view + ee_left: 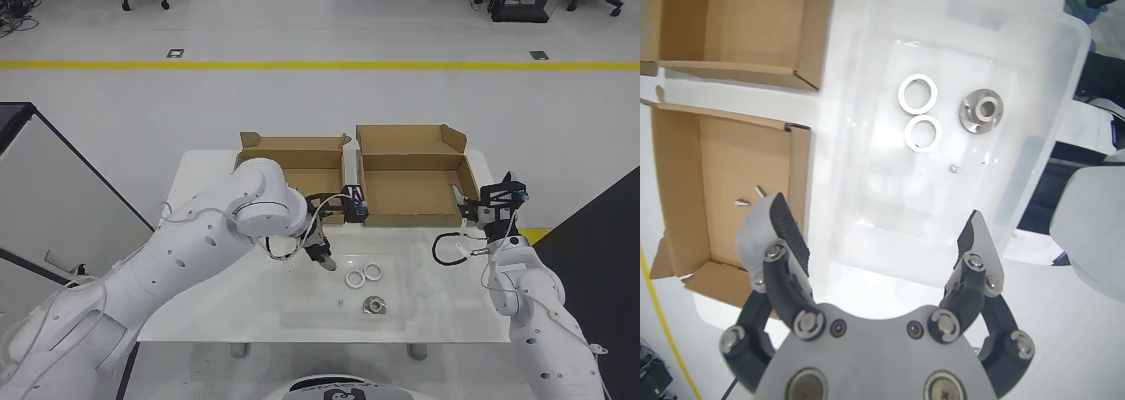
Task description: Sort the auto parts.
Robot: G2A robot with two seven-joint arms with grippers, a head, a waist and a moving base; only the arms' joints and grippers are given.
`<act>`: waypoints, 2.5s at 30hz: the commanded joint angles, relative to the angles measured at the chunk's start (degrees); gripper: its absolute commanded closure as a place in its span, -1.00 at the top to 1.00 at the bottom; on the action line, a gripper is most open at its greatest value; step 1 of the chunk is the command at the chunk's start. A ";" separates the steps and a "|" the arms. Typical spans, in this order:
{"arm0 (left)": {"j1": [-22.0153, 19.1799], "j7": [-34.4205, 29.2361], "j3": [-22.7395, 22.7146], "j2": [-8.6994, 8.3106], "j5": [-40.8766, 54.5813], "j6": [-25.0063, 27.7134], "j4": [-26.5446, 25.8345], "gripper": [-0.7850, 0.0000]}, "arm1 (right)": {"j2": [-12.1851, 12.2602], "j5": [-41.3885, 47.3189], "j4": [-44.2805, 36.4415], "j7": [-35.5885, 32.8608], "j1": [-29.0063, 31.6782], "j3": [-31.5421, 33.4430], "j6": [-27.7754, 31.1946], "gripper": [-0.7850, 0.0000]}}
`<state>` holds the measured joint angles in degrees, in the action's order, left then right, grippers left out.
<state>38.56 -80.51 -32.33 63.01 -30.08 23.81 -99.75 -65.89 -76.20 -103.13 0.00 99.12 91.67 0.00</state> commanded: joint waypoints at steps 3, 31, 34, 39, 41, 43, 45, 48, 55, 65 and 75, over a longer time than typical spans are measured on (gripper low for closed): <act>-1.66 -0.58 2.75 -1.19 4.43 -0.60 -0.58 1.00 | 0.00 0.00 0.00 0.00 0.00 0.00 0.00 1.00; -4.19 -2.93 11.41 2.49 3.60 -7.63 -4.10 1.00 | 0.00 0.00 0.00 0.00 0.00 0.00 0.00 1.00; -4.81 -2.99 12.64 3.49 2.81 -8.34 -2.51 1.00 | 0.00 0.00 0.00 0.00 0.00 0.00 0.00 1.00; -5.51 -3.63 14.34 4.86 1.90 -8.19 -0.34 0.61 | 0.00 0.00 0.00 0.00 0.00 0.00 0.00 1.00; -5.52 -3.20 14.69 5.25 2.03 -7.45 0.33 0.43 | 0.00 0.00 0.00 0.00 0.00 0.00 0.00 1.00; -5.58 -3.55 15.08 5.54 1.68 -7.15 1.15 0.27 | 0.00 0.00 0.00 0.00 0.00 0.00 0.00 1.00; -5.41 -3.47 15.44 5.86 2.06 -6.61 1.62 0.10 | 0.00 0.00 0.00 0.00 0.00 0.00 0.00 1.00; -5.23 -3.61 16.07 6.36 2.60 -5.74 2.45 -0.04 | 0.00 0.00 0.00 0.00 0.00 0.00 0.00 1.00; -4.42 -3.51 17.97 7.77 3.37 -4.71 4.87 -0.13 | 0.00 0.00 0.00 0.00 0.00 0.00 0.00 1.00; -3.70 -2.60 20.48 10.27 3.62 -3.52 8.15 -0.15 | 0.00 0.00 0.00 0.00 0.00 0.00 0.00 1.00; -3.80 -2.75 22.02 12.70 3.25 -3.16 13.28 -0.22 | 0.00 0.00 0.00 0.00 0.00 0.00 0.00 1.00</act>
<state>34.78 -83.32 -10.38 75.50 -26.79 20.61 -86.84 -65.89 -76.20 -103.13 0.00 99.12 91.67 0.00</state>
